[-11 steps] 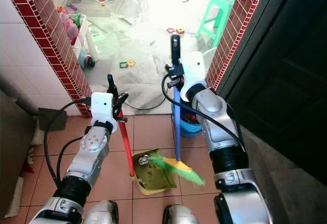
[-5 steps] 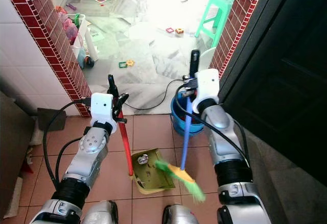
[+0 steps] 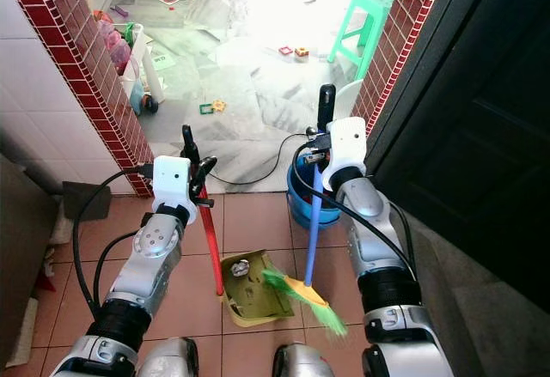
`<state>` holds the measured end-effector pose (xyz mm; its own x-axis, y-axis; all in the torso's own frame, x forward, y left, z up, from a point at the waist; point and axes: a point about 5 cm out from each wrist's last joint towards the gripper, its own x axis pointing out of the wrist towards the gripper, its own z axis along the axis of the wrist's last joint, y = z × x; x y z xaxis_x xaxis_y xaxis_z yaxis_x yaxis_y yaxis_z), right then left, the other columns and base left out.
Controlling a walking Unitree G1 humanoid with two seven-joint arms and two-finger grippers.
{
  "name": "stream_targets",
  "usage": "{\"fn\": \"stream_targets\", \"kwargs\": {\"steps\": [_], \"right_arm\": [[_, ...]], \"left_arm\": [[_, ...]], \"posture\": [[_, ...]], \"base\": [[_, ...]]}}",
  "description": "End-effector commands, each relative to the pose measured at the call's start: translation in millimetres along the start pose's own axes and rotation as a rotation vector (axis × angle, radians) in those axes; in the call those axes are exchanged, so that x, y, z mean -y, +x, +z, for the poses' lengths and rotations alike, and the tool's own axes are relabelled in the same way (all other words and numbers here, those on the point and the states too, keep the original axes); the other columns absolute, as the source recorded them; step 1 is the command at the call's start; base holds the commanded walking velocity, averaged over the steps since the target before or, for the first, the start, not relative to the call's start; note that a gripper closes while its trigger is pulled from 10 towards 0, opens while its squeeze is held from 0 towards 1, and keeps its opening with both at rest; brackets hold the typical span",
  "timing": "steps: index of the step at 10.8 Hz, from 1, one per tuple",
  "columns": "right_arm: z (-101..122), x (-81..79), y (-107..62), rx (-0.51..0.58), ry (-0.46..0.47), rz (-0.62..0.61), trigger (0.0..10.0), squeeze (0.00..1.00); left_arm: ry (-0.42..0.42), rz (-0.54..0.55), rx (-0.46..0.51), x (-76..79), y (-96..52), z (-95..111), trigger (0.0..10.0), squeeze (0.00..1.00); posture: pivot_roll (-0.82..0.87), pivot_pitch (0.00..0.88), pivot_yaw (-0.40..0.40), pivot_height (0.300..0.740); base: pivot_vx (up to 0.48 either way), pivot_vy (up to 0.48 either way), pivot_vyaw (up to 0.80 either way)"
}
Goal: Sweep floor
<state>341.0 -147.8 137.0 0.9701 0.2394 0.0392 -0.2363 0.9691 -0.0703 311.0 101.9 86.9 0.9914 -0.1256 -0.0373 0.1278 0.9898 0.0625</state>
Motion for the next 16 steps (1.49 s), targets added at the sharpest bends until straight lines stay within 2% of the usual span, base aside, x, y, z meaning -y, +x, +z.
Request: {"fn": "stream_targets", "kwargs": {"steps": [1,4,6,7,9,10,11,12,13,14,15,16], "right_arm": [[8,0.9,1.7,0.044,-0.010,-0.004,10.0,0.00],[6,-1.2,1.1,0.028,-0.034,-0.007,10.0,0.00],[-1,3.1,-1.0,0.007,-0.006,-0.032,10.0,0.00],[-1,-1.2,-2.4,0.012,-0.012,-0.028,10.0,0.00],[2,-3.1,-1.6,0.033,-0.008,-0.043,10.0,0.00],[4,-3.4,-0.2,0.028,-0.001,-0.036,10.0,0.00],[10,-8.5,3.5,0.022,0.024,0.042,10.0,0.00],[20,-19.1,7.7,0.036,0.063,0.158,10.0,0.00],[49,-35.1,10.7,0.119,0.062,0.339,10.0,0.00],[70,-37.3,14.1,0.190,0.043,0.368,10.0,0.00],[89,-33.4,18.4,0.294,-0.092,0.328,10.0,0.00],[91,-28.7,19.7,0.321,-0.165,0.291,10.0,0.00]], "left_arm": [[0.011,-0.009,0.029,-0.1,-0.1,7,10.0,0.00],[0.019,-0.025,0.022,-0.2,0.1,6,10.0,0.00],[0.016,-0.016,0.031,-1.1,0.6,9,10.0,0.00],[0.009,0.001,0.020,-7.0,-3.0,4,10.0,0.00],[0.022,-0.027,0.001,-8.6,-5.6,-2,10.0,0.00],[0.028,-0.038,0.004,-8.6,-4.5,0,10.0,0.00],[0.029,-0.038,0.003,-9.9,-3.5,1,10.0,0.00],[0.031,-0.039,-0.001,-11.4,-3.1,1,10.0,0.00],[0.036,-0.045,-0.013,-10.2,-3.1,-1,10.0,0.00],[0.037,-0.056,-0.015,-8.2,-3.4,-1,10.0,0.00],[0.043,-0.063,-0.020,-8.0,-4.0,-2,10.0,0.00],[0.045,-0.063,-0.022,-9.1,-4.3,-2,10.0,0.00]], "posture": [[-0.06,0.085,-0.062,0.740],[-0.06,0.081,-0.055,0.740],[-0.07,0.071,-0.058,0.740],[-0.09,0.066,-0.043,0.740],[-0.09,0.051,-0.004,0.740],[-0.09,0.054,0.000,0.740],[-0.09,0.057,0.004,0.740],[-0.09,0.062,0.010,0.740],[-0.09,0.064,0.016,0.740],[-0.09,0.065,0.016,0.740],[-0.08,0.066,0.015,0.740],[-0.08,0.067,0.013,0.740]], "base": [[0.000,0.000,0.00],[0.000,0.000,0.00],[0.000,0.000,0.00],[0.000,0.000,0.00],[0.000,0.000,0.00],[0.000,0.000,0.00],[0.000,0.000,0.00],[0.000,0.000,0.00],[0.000,0.000,0.00],[0.000,0.000,0.00],[0.000,0.000,0.00],[0.000,0.000,0.00]]}}
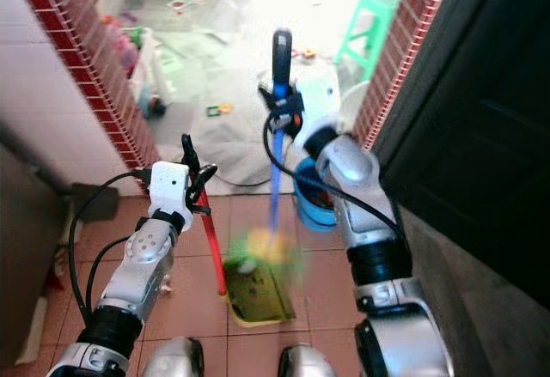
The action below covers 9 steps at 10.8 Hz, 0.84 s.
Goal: Sweep floor
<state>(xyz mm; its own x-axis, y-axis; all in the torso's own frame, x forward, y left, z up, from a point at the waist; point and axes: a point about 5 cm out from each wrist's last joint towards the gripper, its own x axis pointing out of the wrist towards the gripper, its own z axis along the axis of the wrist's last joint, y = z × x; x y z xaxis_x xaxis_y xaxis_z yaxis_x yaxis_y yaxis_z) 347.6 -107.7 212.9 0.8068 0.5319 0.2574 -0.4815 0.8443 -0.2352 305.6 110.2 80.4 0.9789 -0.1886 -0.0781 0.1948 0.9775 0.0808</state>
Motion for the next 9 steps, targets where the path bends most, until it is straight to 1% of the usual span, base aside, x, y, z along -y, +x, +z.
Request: {"fn": "stream_targets", "kwargs": {"steps": [1,2,3,4,5,6,7,8,9], "right_arm": [[11,13.7,0.0,0.038,-0.110,-0.054,10.0,0.00],[10,21.5,-2.5,0.027,-0.147,-0.102,10.0,0.00],[4,26.4,-5.4,0.001,-0.153,-0.137,10.0,0.00],[-4,27.8,-8.9,-0.024,-0.131,-0.159,10.0,0.00],[-15,27.3,-13.6,-0.055,-0.076,-0.195,10.0,0.00],[-24,23.3,-16.8,-0.080,-0.034,-0.217,10.0,0.00],[-35,14.7,-19.0,-0.108,0.025,-0.234,10.0,0.00],[-39,9.3,-19.2,-0.119,0.034,-0.226,10.0,0.00],[-45,6.4,-20.1,-0.148,0.062,-0.234,10.0,0.00]], "left_arm": [[0.025,0.006,0.009,-3.8,0.2,4,10.0,0.00],[0.026,0.007,0.007,-4.2,0.3,4,10.0,0.00],[0.027,0.005,0.006,-4.2,0.8,4,10.0,0.00],[0.028,0.001,0.006,-3.8,1.1,4,10.0,0.00],[0.022,-0.007,0.011,-3.0,1.6,6,10.0,0.00],[0.002,-0.019,0.018,-2.5,1.8,8,10.0,0.00],[-0.029,-0.025,0.022,-2.3,1.9,9,10.0,0.00],[-0.028,-0.025,0.026,-2.9,2.3,10,10.0,0.00],[-0.041,-0.029,0.036,-2.7,2.7,12,10.0,0.00]], "posture": [[-0.08,0.067,0.013,0.740],[-0.07,0.068,0.011,0.740],[-0.07,0.067,0.012,0.740],[-0.07,0.067,0.013,0.740],[-0.07,0.067,0.014,0.740],[-0.07,0.067,0.016,0.740],[-0.07,0.066,0.017,0.740],[-0.07,0.065,0.020,0.740],[-0.07,0.062,0.019,0.740]], "base": [[0.000,0.000,0.00],[0.000,0.000,0.00],[0.000,0.000,0.00],[0.000,0.000,0.00],[0.000,0.000,0.00],[0.000,0.000,0.00],[0.000,0.000,0.00],[0.000,0.000,0.00],[0.000,0.000,0.00]]}}
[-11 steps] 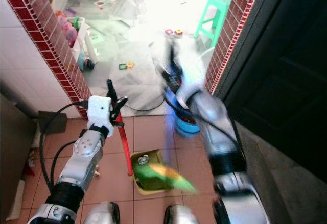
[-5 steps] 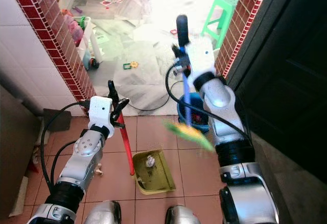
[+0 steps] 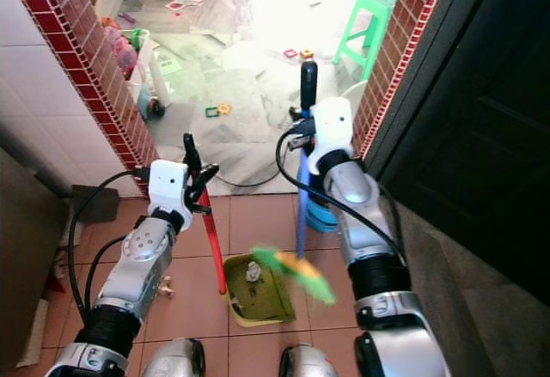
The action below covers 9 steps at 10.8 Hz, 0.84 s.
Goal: Sweep floor
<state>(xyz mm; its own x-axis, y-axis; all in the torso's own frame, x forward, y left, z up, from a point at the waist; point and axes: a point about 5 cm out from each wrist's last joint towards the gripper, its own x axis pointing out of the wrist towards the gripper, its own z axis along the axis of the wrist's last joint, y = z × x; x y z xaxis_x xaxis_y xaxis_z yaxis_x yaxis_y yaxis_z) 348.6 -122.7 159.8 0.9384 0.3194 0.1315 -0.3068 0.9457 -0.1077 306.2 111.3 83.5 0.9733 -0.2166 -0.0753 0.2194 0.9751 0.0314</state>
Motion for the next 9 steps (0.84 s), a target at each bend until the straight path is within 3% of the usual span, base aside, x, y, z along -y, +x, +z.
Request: {"fn": "stream_targets", "kwargs": {"steps": [1,2,4,6,9], "right_arm": [[3,6.0,-1.2,0.007,-0.003,-0.056,10.0,0.00],[0,10.7,-5.8,0.002,0.047,-0.123,10.0,0.00],[-7,20.4,-16.5,-0.018,0.046,-0.193,10.0,0.00],[-11,26.7,-23.8,-0.031,0.023,-0.223,10.0,0.00],[-7,31.5,-23.1,-0.023,0.058,-0.265,10.0,0.00]], "left_arm": [[-0.030,-0.005,0.040,-0.3,2.7,12,10.0,0.00],[-0.046,0.002,0.053,-2.4,2.2,14,10.0,0.00],[-0.067,-0.008,0.053,-5.6,1.7,15,10.0,0.00],[-0.098,-0.053,0.056,-3.5,3.0,17,10.0,0.00],[-0.118,-0.098,0.055,0.8,4.9,18,10.0,0.00]], "posture": [[-0.07,0.060,0.019,0.740],[-0.07,0.052,0.020,0.740],[-0.07,0.039,0.022,0.740],[-0.08,0.032,0.021,0.740],[-0.08,0.026,0.023,0.740]], "base": [[0.000,0.000,0.00],[0.000,0.000,0.00],[0.000,0.157,-0.23],[0.000,0.480,-0.80],[0.000,0.480,-0.76]]}}
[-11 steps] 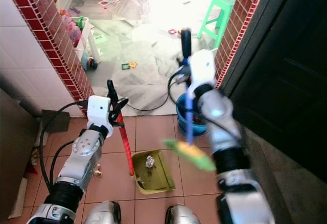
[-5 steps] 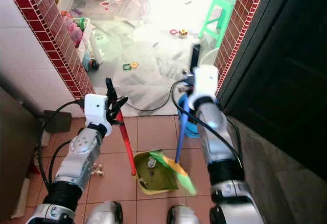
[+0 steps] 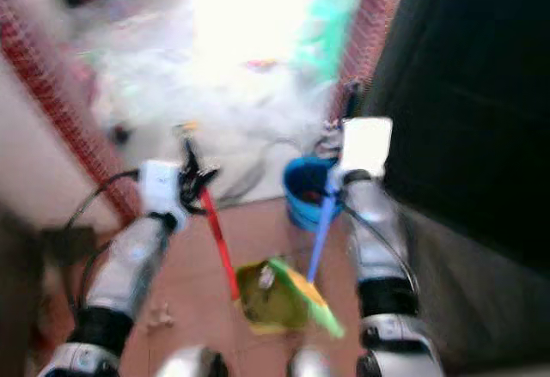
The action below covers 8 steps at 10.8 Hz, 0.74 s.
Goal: Sweep floor
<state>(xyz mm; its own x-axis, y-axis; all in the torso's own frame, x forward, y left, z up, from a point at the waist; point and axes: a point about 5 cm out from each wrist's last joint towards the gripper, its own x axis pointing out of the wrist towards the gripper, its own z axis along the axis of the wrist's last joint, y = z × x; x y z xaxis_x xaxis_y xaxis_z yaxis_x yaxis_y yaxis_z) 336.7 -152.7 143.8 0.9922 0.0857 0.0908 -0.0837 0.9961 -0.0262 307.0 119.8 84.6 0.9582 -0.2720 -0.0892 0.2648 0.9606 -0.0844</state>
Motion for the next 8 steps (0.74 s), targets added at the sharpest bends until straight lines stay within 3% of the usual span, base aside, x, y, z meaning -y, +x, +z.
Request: {"fn": "stream_targets", "kwargs": {"steps": [1,4,6,8], "right_arm": [[10,9.3,1.9,0.039,0.001,-0.031,10.0,0.00],[10,10.4,2.6,0.038,-0.003,-0.037,10.0,0.00],[9,13.6,-4.0,0.059,-0.050,-0.045,10.0,0.00],[7,25.2,-11.4,0.062,-0.086,-0.075,10.0,0.00]], "left_arm": [[0.000,-0.049,0.067,11.3,6.6,17,10.0,0.00],[0.008,-0.042,0.078,9.3,5.5,18,10.0,0.00],[0.014,-0.019,0.150,0.3,2.2,31,10.0,0.00],[0.016,-0.005,0.152,-7.4,2.0,34,10.0,0.00]], "posture": [[-0.08,0.026,0.023,0.740],[-0.08,0.021,0.023,0.740],[-0.08,0.013,0.030,0.740],[-0.08,0.011,0.038,0.740]], "base": [[0.000,0.480,0.00],[0.000,0.430,0.00],[0.000,0.000,0.00],[0.000,0.000,0.00]]}}
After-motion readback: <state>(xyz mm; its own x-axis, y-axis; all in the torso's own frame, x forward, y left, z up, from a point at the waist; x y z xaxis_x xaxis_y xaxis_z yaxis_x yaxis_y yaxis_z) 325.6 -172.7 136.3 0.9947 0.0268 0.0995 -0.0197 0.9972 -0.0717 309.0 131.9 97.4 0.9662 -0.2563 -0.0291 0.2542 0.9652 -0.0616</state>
